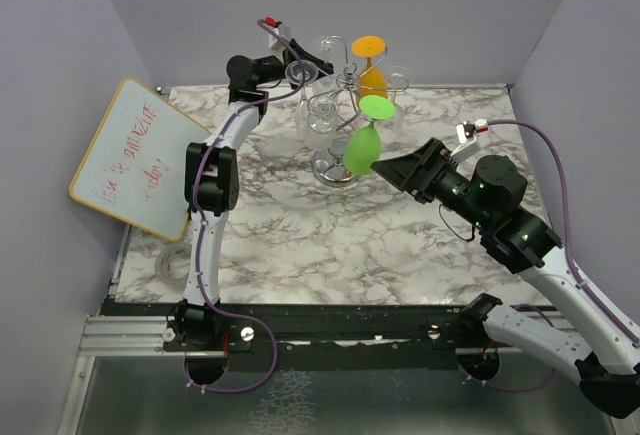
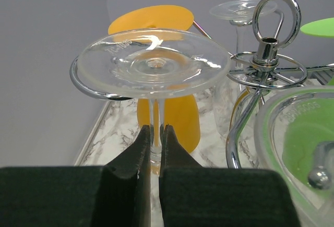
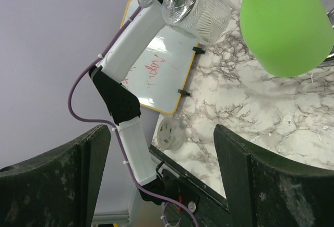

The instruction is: Place the wine glass upside down on the wine glass rack

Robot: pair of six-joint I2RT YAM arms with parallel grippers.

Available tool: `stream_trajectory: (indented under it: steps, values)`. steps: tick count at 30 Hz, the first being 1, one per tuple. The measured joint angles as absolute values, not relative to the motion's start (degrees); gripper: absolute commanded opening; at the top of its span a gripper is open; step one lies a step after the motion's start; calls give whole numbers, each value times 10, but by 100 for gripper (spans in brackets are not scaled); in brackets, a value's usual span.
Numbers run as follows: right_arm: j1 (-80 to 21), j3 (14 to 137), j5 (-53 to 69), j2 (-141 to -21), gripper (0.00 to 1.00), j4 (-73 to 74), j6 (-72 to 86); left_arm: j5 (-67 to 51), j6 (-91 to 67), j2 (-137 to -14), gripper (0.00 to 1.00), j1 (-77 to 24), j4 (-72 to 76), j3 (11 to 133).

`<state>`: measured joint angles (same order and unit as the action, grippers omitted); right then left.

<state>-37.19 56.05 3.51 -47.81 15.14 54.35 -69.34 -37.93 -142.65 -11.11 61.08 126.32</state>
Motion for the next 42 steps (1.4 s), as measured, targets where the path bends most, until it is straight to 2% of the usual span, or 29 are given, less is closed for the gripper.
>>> stream_trajectory:
  steps: [16,25,32,37,42]
  values:
    - [-372,561,42,-480,84,150,540,-706,-502,-1426,0,-98,720,1271]
    - [-372,561,44,-481,83,146,540,-709,-517,-1426,0,-96,687,1273]
    - [-372,568,42,-500,78,154,526,-727,-527,-1426,0,-103,652,1289]
    - [-372,671,12,-575,72,194,477,-729,-527,-1426,0,-106,640,1289]
    - [-372,794,-22,-651,69,216,427,-729,-527,-1426,0,-106,637,1289]
